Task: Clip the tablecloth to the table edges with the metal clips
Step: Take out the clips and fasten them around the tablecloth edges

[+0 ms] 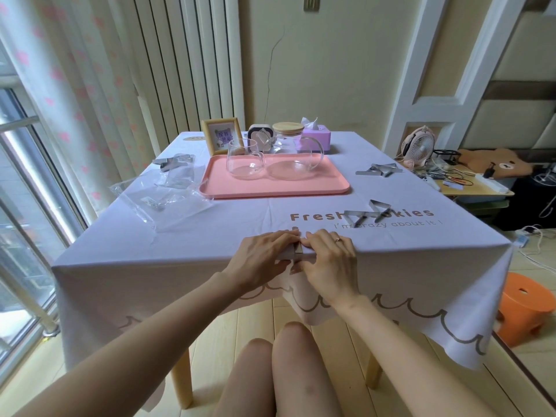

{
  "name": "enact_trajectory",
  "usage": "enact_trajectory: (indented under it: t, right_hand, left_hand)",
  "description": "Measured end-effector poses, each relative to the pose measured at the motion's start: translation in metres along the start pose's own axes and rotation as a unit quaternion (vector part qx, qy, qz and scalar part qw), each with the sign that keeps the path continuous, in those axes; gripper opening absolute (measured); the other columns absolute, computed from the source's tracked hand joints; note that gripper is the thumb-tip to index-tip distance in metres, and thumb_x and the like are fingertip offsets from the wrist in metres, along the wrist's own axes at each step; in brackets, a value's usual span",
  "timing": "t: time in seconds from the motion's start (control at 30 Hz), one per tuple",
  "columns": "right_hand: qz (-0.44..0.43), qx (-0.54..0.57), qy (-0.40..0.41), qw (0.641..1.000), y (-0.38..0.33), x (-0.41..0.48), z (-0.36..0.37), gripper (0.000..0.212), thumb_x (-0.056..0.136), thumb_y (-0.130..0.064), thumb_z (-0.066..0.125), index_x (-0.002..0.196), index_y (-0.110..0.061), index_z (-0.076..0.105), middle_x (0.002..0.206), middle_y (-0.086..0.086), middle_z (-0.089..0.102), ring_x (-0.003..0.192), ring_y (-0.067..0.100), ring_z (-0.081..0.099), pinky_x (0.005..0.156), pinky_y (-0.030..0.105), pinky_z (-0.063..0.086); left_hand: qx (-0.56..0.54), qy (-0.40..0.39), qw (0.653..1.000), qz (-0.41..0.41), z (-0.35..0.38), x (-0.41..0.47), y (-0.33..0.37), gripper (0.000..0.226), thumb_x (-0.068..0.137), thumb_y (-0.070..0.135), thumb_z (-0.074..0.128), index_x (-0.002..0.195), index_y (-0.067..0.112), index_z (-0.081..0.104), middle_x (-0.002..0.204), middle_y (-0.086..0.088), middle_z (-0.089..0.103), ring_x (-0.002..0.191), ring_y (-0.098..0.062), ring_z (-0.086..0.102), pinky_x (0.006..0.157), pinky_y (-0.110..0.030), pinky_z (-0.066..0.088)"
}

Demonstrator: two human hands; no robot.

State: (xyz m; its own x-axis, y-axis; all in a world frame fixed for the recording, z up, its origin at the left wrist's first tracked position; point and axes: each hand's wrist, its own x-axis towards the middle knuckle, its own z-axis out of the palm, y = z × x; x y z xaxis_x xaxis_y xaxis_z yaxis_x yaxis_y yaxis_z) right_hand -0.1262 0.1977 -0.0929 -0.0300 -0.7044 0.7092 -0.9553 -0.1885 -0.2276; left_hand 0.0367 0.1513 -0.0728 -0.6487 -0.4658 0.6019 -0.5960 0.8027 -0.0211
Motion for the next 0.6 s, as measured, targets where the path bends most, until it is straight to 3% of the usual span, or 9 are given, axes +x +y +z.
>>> enact_trajectory:
  t: [0.23, 0.4, 0.5, 0.6]
  right_hand:
    - [-0.011, -0.006, 0.009, 1.0, -0.001, 0.001, -0.001, 0.032, 0.058, -0.028, 0.079, 0.084, -0.019, 0.063, 0.081, -0.005, 0.061, 0.075, 0.02, 0.059, 0.072, 0.029, 0.033]
    - [-0.025, -0.019, 0.017, 0.999, 0.0, 0.0, 0.0, 0.028, 0.06, -0.022, 0.079, 0.083, -0.019, 0.063, 0.08, -0.005, 0.058, 0.073, 0.019, 0.057, 0.069, 0.031, 0.037]
    - [-0.037, -0.02, 0.016, 0.999, 0.0, 0.0, -0.001, 0.023, 0.065, -0.027, 0.073, 0.083, -0.02, 0.061, 0.079, -0.005, 0.057, 0.073, 0.018, 0.055, 0.067, 0.03, 0.039]
    - [-0.046, -0.028, 0.016, 0.998, 0.002, 0.0, -0.001, 0.019, 0.069, -0.032, 0.067, 0.082, -0.02, 0.061, 0.078, -0.005, 0.056, 0.072, 0.018, 0.055, 0.068, 0.029, 0.034]
  left_hand:
    - [0.007, 0.002, 1.0, 0.001, 0.004, -0.001, -0.002, 0.045, 0.067, 0.023, 0.075, 0.11, 0.017, 0.062, 0.12, 0.007, 0.065, 0.094, -0.017, 0.068, 0.054, -0.023, 0.05]
    - [-0.009, 0.006, 1.0, -0.007, -0.001, 0.0, 0.001, 0.052, 0.08, 0.058, 0.047, 0.112, 0.02, 0.064, 0.122, 0.008, 0.064, 0.102, -0.012, 0.065, 0.065, -0.022, 0.049]
    - [0.016, 0.017, 0.999, -0.03, 0.003, 0.004, 0.005, 0.05, 0.082, 0.061, 0.043, 0.106, 0.022, 0.062, 0.104, 0.007, 0.069, 0.083, -0.016, 0.068, 0.051, -0.025, 0.047]
    - [0.045, 0.049, 0.997, -0.041, 0.007, 0.007, 0.01, 0.046, 0.082, 0.058, 0.043, 0.096, 0.02, 0.064, 0.08, 0.007, 0.067, 0.063, -0.016, 0.065, 0.044, -0.021, 0.033]
